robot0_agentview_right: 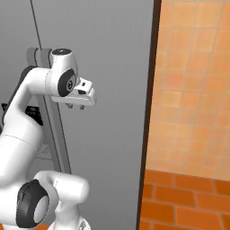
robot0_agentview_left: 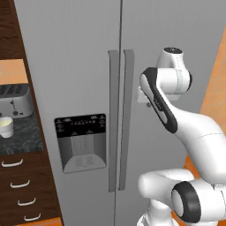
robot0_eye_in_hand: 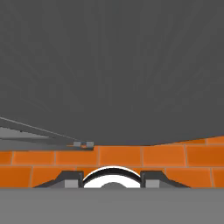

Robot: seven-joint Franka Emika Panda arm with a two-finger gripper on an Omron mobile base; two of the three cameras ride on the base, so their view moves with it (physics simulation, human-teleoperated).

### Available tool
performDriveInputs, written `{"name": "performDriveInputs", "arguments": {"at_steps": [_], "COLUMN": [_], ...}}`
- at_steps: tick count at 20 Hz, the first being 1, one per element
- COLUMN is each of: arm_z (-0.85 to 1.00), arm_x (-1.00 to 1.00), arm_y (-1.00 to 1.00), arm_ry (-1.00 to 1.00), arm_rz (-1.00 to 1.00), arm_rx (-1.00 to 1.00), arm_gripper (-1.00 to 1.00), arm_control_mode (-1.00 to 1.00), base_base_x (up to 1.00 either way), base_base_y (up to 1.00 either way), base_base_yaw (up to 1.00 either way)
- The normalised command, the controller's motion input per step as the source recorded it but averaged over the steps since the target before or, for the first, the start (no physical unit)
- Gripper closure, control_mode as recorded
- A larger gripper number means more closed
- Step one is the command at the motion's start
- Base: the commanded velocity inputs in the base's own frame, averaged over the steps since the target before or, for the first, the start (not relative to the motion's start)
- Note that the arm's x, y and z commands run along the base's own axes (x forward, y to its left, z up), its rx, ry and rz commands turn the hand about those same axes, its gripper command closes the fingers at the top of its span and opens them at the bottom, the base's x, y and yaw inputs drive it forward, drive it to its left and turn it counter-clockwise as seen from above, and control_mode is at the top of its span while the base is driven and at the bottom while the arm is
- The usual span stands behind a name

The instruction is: Grab a lemon wedge from the fridge and one ice cube from the ice bowl, and put them in the glass of lemonade.

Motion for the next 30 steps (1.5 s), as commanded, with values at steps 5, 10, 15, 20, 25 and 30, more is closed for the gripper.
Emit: {"name": "performDriveInputs", "arguments": {"at_steps": [5,10,15,20,25,30], "arm_z": [-0.03,-0.04,-0.03,0.0,0.0,0.0], "arm_x": [-0.24,-0.33,-0.38,0.0,0.0,0.0], "arm_y": [0.0,0.0,-0.01,0.0,0.0,0.0], "arm_ry": [0.0,-0.01,-0.01,0.0,0.0,0.0], "arm_rz": [0.0,0.0,0.0,0.0,0.0,0.0], "arm_rx": [0.0,0.0,0.0,0.0,0.0,0.0], "arm_gripper": [-1.0,-1.0,-1.0,-1.0,-1.0,-1.0], "arm_control_mode": [-1.0,-1.0,-1.0,1.0,1.0,1.0], "base_base_x": [0.0,0.0,0.0,-0.39,-0.39,-0.34], "base_base_y": [0.0,0.0,0.0,0.08,0.48,0.51], "base_base_yaw": [0.0,0.0,0.0,0.0,0.0,0.0]}}
